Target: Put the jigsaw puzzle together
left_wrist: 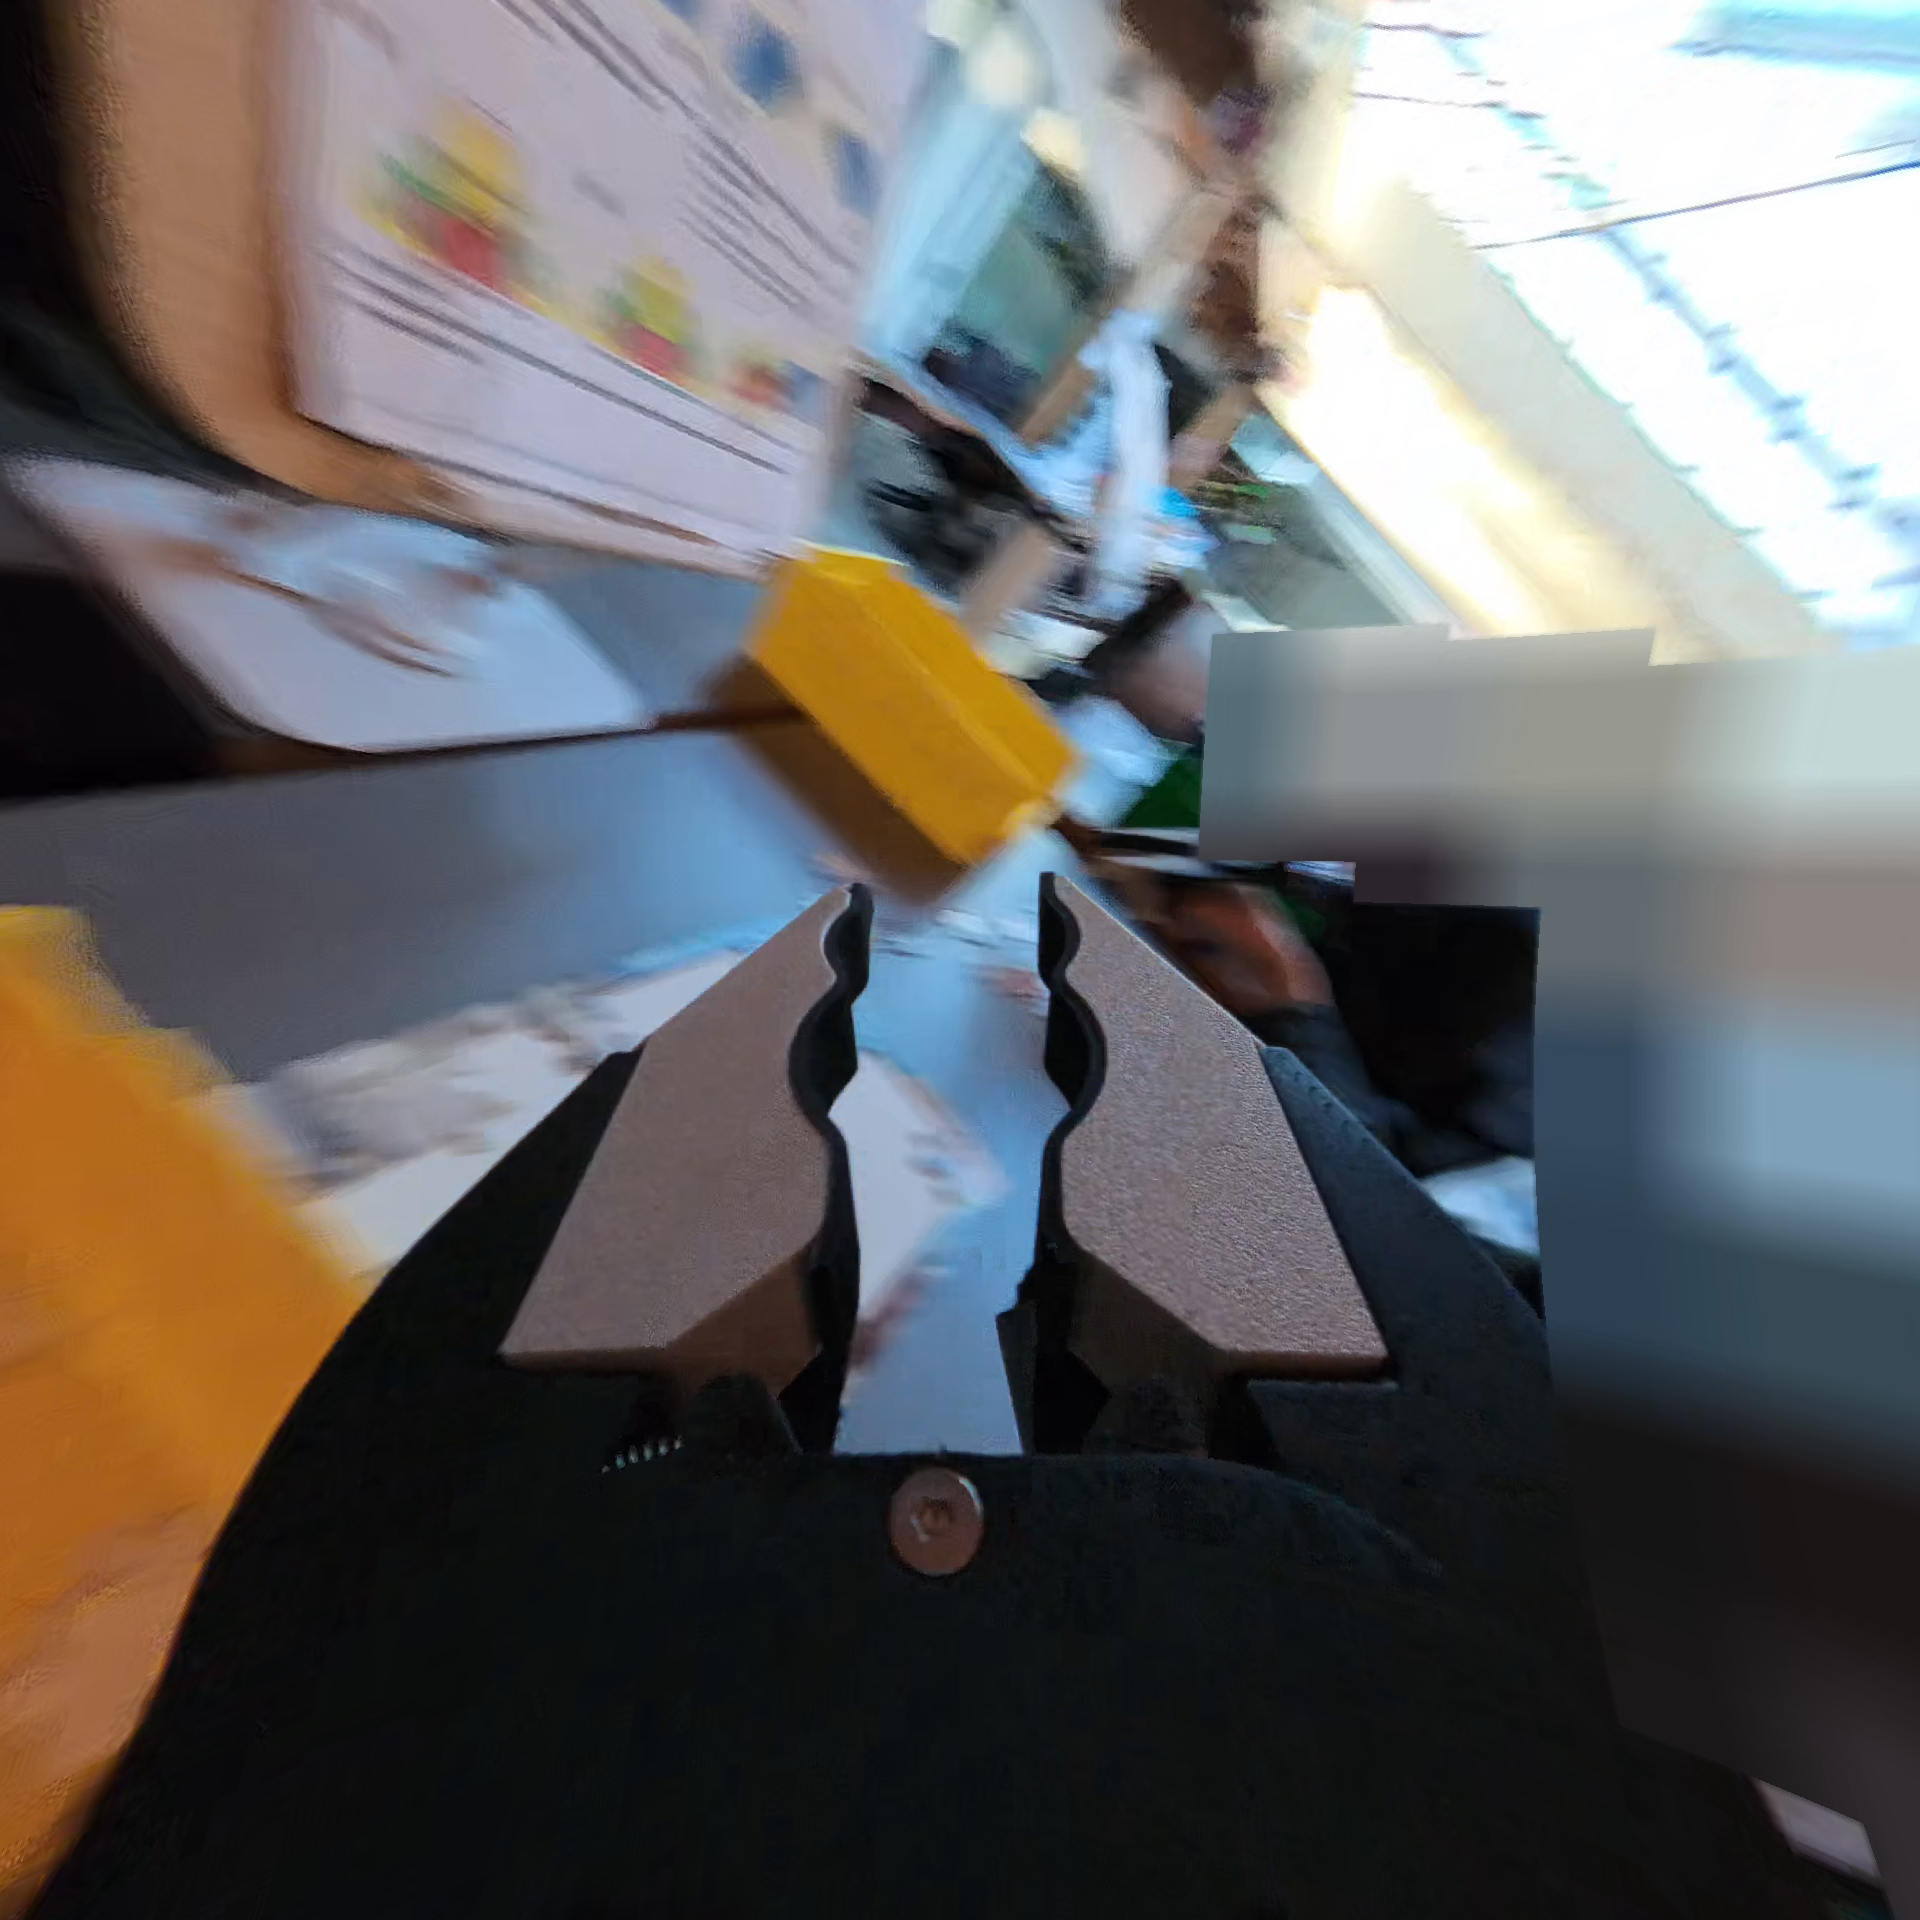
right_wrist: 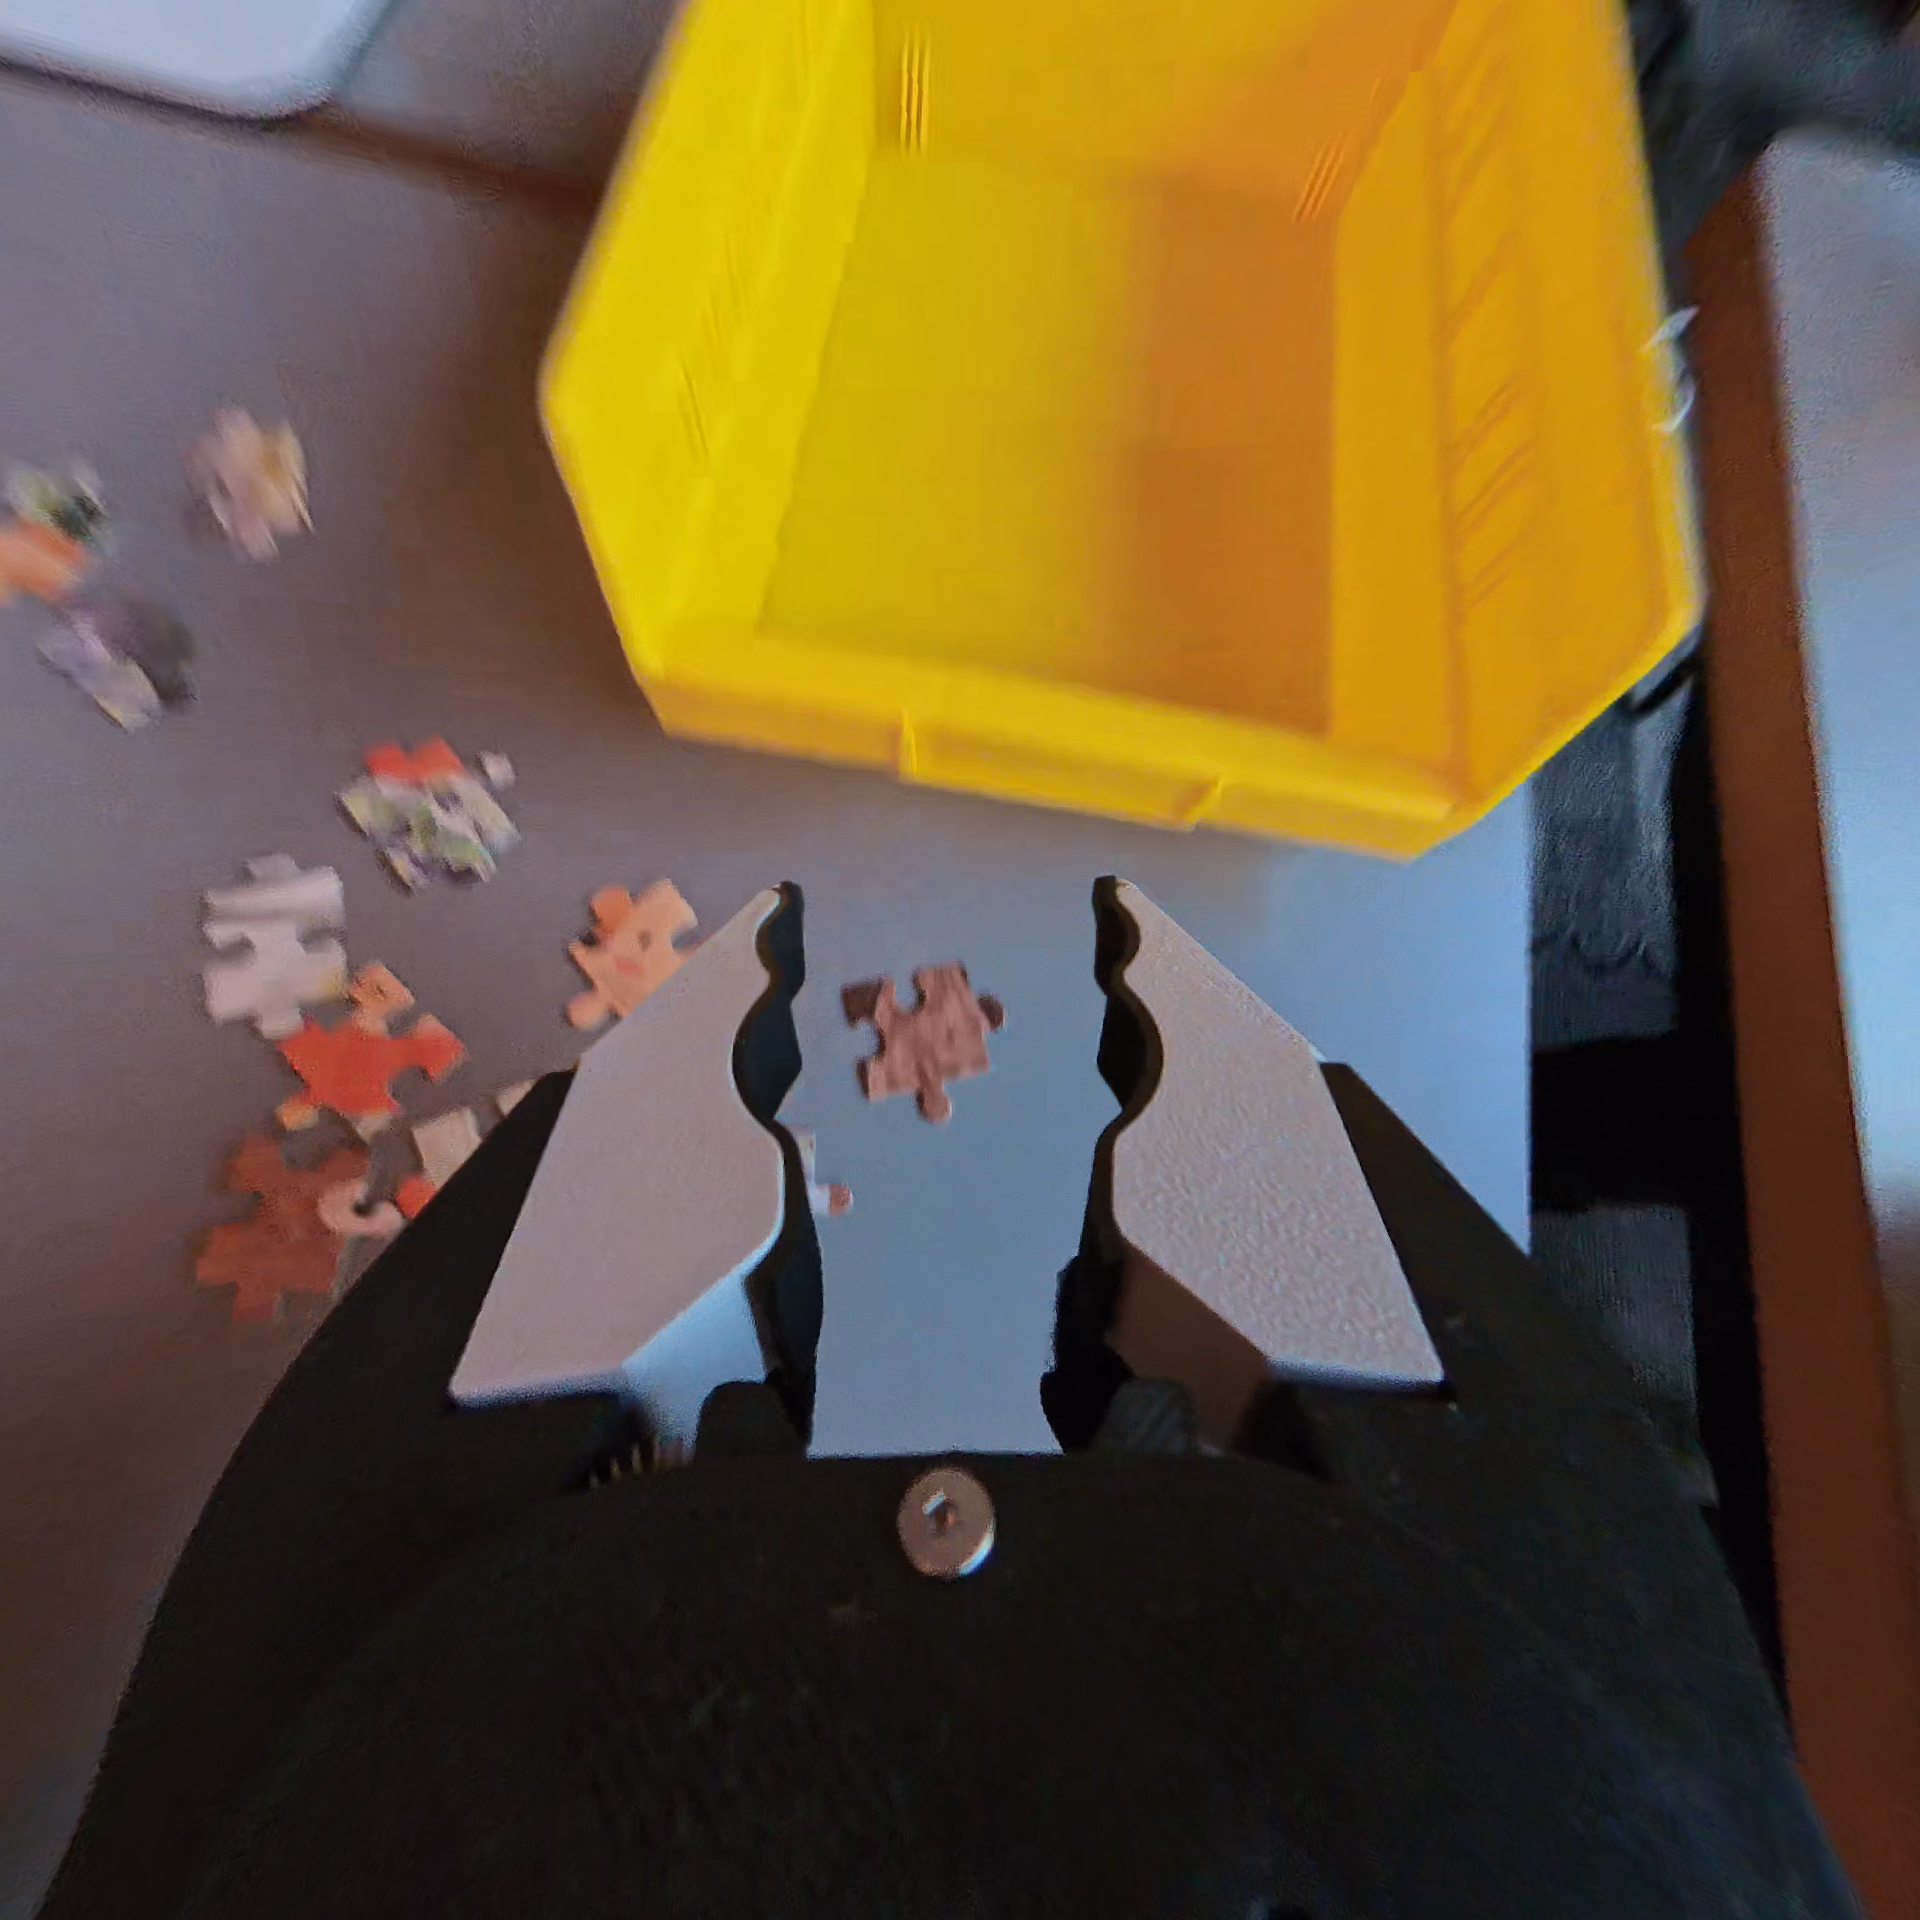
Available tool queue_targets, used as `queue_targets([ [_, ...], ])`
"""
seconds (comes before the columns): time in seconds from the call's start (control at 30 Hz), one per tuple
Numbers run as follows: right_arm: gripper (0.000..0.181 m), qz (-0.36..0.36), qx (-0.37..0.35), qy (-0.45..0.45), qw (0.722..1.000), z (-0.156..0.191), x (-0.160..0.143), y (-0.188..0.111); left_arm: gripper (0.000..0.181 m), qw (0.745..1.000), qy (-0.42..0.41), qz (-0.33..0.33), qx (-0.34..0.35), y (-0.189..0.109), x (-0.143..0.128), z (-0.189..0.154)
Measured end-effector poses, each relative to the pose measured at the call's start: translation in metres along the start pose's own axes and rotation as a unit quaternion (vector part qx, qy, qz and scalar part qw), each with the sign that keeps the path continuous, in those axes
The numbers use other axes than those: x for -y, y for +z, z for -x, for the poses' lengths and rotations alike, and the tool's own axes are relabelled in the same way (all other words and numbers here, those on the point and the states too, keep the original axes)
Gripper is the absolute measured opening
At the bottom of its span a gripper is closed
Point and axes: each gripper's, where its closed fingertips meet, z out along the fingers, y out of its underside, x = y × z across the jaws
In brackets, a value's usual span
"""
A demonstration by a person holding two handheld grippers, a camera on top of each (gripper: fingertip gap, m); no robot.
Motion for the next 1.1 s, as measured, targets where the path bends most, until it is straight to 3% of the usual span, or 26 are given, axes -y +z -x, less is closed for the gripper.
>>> queue_targets([
  [0.07,0.056,-0.067,-0.009,0.001,0.998,0.001,0.032,-0.015,0.037,0.98,0.089,-0.023,0.179,-0.038,0.017,0.048],
  [0.13,0.052,-0.121,-0.015,0.002,0.992,0.004,0.058,-0.027,0.04,0.934,0.151,-0.006,0.324,-0.083,0.021,0.086],
  [0.23,0.048,-0.165,-0.007,0.01,0.986,0.013,0.079,-0.031,0.047,0.886,0.177,0.076,0.421,-0.12,-0.002,0.127],
  [0.33,0.047,-0.154,-0.012,0.001,0.988,0.017,0.079,-0.022,0.048,0.883,0.125,0.179,0.416,-0.117,-0.046,0.161],
  [0.4,0.047,-0.131,-0.014,-0.014,0.991,0.021,0.074,-0.014,0.049,0.867,0.068,0.234,0.434,-0.118,-0.072,0.184],
  [0.53,0.047,-0.105,-0.014,-0.041,0.994,0.028,0.07,-0.005,0.05,0.843,-0.008,0.279,0.46,-0.114,-0.102,0.211],
  [0.7,0.047,-0.092,-0.013,-0.041,0.995,0.03,0.068,0.001,0.054,0.788,0.02,0.343,0.512,-0.127,-0.117,0.229],
  [0.83,0.047,-0.082,-0.017,-0.044,0.996,0.028,0.064,0.003,0.058,0.794,-0.001,0.352,0.496,-0.123,-0.127,0.232],
  [1.1,0.047,-0.076,-0.015,-0.047,0.996,0.029,0.062,0.005,0.036,0.789,0.022,0.371,0.488,-0.119,-0.128,0.229],
])
